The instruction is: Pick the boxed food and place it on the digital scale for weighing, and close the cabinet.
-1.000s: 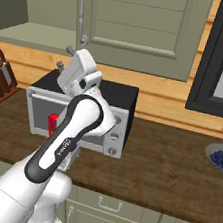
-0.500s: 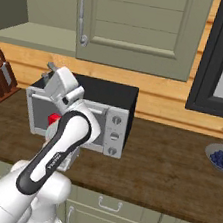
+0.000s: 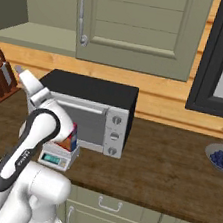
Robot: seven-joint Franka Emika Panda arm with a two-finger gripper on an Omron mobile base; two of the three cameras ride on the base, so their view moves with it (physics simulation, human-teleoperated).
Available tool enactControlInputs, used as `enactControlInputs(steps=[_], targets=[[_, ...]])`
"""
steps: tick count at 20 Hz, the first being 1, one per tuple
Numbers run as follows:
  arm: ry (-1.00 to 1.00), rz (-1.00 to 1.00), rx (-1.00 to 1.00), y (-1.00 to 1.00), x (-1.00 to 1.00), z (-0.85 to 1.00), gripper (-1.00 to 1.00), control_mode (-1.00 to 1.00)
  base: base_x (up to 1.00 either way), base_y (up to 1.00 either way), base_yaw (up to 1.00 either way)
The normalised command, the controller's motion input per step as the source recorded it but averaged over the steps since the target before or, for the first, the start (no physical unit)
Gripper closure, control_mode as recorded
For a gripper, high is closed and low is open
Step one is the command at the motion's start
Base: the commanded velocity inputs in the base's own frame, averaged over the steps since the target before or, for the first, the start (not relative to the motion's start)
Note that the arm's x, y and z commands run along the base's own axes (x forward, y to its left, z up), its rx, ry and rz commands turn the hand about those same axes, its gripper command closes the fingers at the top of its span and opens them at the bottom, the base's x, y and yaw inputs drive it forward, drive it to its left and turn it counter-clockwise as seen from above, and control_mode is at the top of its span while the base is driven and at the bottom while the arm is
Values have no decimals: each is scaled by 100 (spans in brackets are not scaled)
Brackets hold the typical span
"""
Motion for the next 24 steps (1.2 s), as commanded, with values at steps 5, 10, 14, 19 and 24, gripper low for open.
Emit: enactControlInputs(steps=[5, 10, 14, 19, 24], targets=[[-18, -60, -31, 57, -1, -7, -100, -100, 0, 0, 0], [-19, -50, -16, 5, -6, 6, -100, -100, 0, 0, 0], [-40, -45, -35, 18, -45, -9, -100, -100, 0, 0, 0], [-62, -53, -48, 38, -29, -18, -100, -100, 0, 0, 0], [-64, -49, -50, 56, -15, -48, -100, -100, 0, 0, 0]])
